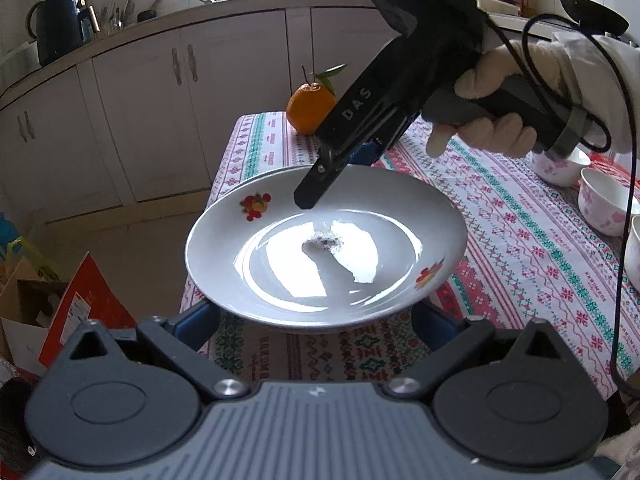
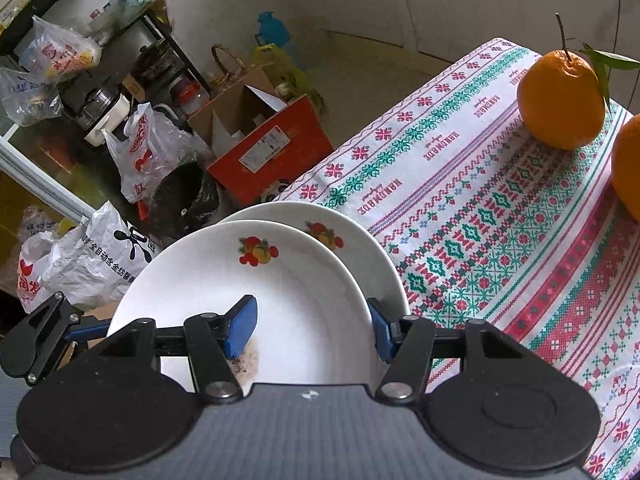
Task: Organize plates and bowls
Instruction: 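Lift the stained plate with the right gripper and carry it toward the plate stack, then lower the stained plate onto the white plate stack with the right gripper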
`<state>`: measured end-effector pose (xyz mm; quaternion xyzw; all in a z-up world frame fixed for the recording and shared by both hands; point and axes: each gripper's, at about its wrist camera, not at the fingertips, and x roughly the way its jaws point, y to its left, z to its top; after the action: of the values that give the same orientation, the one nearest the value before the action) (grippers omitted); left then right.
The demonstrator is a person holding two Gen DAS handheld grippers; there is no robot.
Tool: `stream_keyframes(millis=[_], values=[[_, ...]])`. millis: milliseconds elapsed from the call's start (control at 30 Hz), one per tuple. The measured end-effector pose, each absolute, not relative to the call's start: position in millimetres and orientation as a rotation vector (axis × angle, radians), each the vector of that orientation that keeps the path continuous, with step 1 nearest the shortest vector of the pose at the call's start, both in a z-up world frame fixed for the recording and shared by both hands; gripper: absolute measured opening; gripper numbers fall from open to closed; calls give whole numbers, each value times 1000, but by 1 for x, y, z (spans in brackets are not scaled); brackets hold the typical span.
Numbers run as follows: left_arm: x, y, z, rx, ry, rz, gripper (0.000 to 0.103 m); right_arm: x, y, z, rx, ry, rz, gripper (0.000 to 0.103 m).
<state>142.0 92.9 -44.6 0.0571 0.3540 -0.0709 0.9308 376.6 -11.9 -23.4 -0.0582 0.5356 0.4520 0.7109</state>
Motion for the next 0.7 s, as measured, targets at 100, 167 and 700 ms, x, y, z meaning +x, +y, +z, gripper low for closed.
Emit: stream_keyframes(millis=[100,167,700], values=[[144,94,-46,117,724,-150,101,376,-12,-22,-134,1186,1001,65],[145,96,-46,112,724,-155,101,376,-13,-22,-129,1189,998,65],[153,103,-52,104,739,-194,102,367,-34,-13,-100,1171,964,65]])
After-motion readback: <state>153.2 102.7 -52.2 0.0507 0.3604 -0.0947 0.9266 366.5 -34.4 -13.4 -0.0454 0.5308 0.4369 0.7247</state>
